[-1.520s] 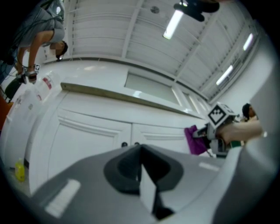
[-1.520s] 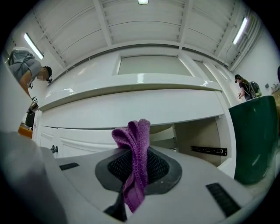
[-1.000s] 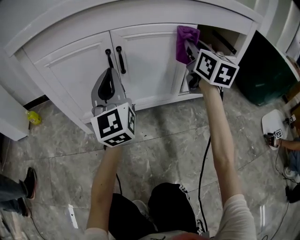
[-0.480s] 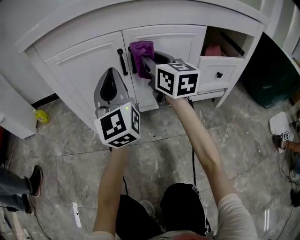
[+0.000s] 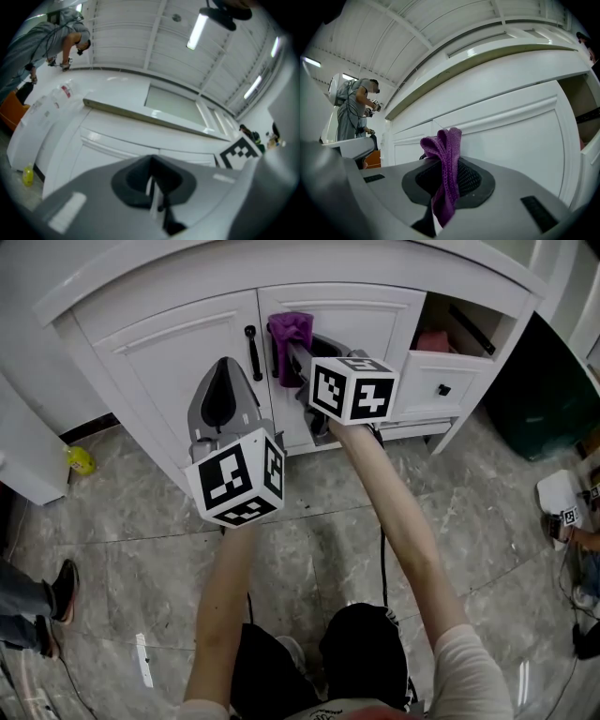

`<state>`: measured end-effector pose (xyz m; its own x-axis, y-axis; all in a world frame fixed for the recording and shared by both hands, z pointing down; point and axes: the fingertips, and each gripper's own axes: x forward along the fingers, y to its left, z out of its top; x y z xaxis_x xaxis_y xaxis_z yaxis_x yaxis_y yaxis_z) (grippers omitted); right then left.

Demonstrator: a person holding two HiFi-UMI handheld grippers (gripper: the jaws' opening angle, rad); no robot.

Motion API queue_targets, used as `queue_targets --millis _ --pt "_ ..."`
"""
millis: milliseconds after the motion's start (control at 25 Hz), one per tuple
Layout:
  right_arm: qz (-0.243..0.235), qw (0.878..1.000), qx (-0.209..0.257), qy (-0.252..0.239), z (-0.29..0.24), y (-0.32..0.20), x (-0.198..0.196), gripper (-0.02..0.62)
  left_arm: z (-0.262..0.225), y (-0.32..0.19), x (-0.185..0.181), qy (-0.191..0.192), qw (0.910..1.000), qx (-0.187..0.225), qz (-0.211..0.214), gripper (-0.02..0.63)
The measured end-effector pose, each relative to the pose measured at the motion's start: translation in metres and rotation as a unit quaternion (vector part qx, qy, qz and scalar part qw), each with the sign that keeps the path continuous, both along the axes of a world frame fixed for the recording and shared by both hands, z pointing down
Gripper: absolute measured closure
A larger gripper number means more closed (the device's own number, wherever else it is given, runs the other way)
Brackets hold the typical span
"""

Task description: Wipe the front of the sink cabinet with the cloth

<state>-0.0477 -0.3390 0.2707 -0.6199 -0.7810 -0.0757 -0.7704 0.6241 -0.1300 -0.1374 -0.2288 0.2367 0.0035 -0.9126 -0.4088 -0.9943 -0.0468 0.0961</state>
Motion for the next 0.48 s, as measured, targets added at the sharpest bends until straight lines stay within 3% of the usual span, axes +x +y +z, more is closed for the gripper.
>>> queue_targets --millis 480 --pt "0.017 1.000 0.011 0.017 0.003 -0.012 0.009 0.540 0.010 -0.006 0.034 -0.044 0.9987 -0.015 0.020 0.601"
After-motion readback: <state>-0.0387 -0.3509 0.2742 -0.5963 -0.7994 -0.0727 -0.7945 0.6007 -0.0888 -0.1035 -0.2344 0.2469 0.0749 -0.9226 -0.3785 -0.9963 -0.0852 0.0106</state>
